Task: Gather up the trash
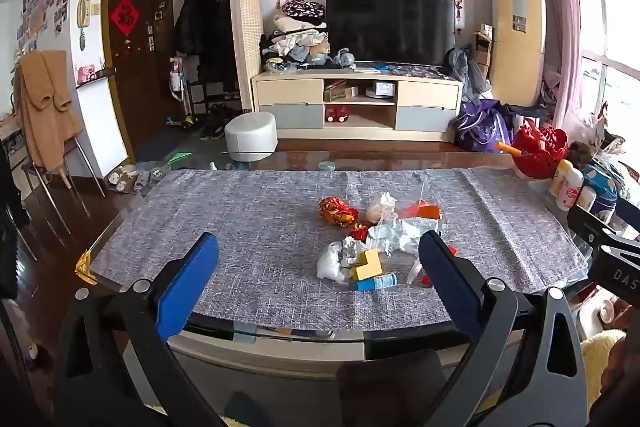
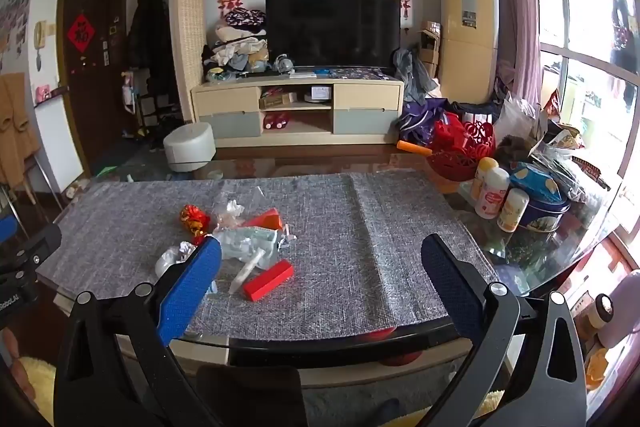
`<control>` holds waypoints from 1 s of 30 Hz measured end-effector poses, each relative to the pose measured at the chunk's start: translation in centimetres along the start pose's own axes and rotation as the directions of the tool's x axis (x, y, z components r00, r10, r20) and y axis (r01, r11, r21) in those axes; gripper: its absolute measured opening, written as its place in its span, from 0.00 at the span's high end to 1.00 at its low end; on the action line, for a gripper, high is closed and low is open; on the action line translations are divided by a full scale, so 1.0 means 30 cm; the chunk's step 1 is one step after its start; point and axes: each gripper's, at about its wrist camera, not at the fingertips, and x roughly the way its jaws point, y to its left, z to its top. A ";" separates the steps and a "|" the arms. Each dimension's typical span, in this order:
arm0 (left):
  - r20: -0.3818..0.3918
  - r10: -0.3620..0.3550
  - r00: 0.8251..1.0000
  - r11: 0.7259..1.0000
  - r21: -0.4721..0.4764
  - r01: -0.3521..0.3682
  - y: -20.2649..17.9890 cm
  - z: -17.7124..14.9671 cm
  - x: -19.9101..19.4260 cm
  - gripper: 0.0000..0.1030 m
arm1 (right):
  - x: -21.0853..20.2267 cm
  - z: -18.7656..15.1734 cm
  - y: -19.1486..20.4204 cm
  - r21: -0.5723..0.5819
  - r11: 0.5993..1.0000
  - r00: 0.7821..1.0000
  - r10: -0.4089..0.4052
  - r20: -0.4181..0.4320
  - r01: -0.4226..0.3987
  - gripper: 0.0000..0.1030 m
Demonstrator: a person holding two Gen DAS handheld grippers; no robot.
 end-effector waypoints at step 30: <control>0.001 -0.005 1.000 1.000 -0.007 0.005 -0.028 0.005 -0.016 0.08 | 0.000 0.002 -0.001 0.008 1.000 1.000 0.004 -0.003 -0.004 0.03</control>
